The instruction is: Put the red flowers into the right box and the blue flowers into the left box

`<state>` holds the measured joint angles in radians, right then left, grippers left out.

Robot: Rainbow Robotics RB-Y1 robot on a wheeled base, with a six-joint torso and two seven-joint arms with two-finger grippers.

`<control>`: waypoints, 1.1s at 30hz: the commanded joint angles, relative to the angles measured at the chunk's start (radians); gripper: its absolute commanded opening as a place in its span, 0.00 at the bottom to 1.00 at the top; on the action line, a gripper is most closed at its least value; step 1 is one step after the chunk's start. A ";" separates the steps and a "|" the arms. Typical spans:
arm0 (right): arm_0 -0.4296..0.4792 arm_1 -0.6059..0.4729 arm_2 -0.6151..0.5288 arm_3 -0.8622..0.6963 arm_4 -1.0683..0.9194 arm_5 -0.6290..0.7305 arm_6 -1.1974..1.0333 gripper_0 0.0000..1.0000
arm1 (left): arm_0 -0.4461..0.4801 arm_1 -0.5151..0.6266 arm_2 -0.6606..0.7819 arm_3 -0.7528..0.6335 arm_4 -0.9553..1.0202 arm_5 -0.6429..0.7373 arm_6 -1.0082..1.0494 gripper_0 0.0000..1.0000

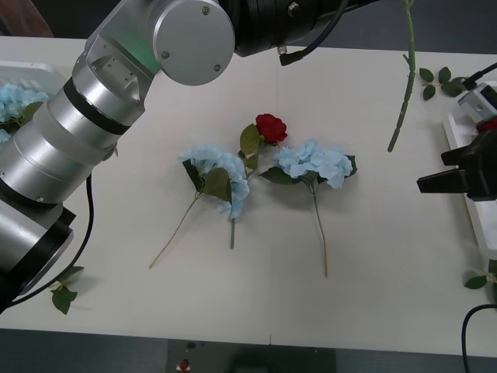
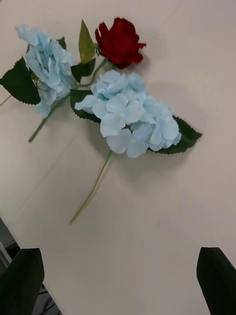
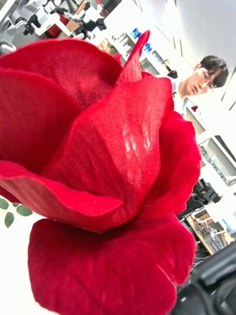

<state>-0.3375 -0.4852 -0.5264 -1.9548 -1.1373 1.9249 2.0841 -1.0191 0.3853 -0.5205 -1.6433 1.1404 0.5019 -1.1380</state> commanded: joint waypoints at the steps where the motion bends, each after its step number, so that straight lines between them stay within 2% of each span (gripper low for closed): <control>1: 0.003 -0.026 -0.041 -0.035 -0.099 -0.005 0.079 0.91 | -0.042 -0.003 0.011 -0.015 -0.005 -0.009 0.043 0.00; 7: 0.002 -0.024 -0.080 -0.007 -0.323 -0.005 0.077 0.91 | -0.042 -0.003 0.011 -0.015 -0.005 -0.009 0.043 0.00; 15: -0.043 -0.026 -0.044 0.132 -0.608 -0.086 0.047 0.91 | -0.042 -0.003 0.011 -0.015 -0.005 -0.009 0.043 0.00; 27: -0.235 -0.039 0.031 0.343 -0.645 -0.168 0.001 0.91 | -0.042 -0.003 0.011 -0.015 -0.005 -0.009 0.043 0.00; 33: -0.293 -0.046 0.055 0.401 -0.645 -0.184 -0.025 0.91 | -0.042 -0.003 0.011 -0.015 -0.005 -0.009 0.043 0.00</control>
<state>-0.5992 -0.4856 -0.4705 -1.5477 -1.7661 1.7507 2.1084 -1.0191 0.3853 -0.5205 -1.6432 1.1404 0.5019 -1.1377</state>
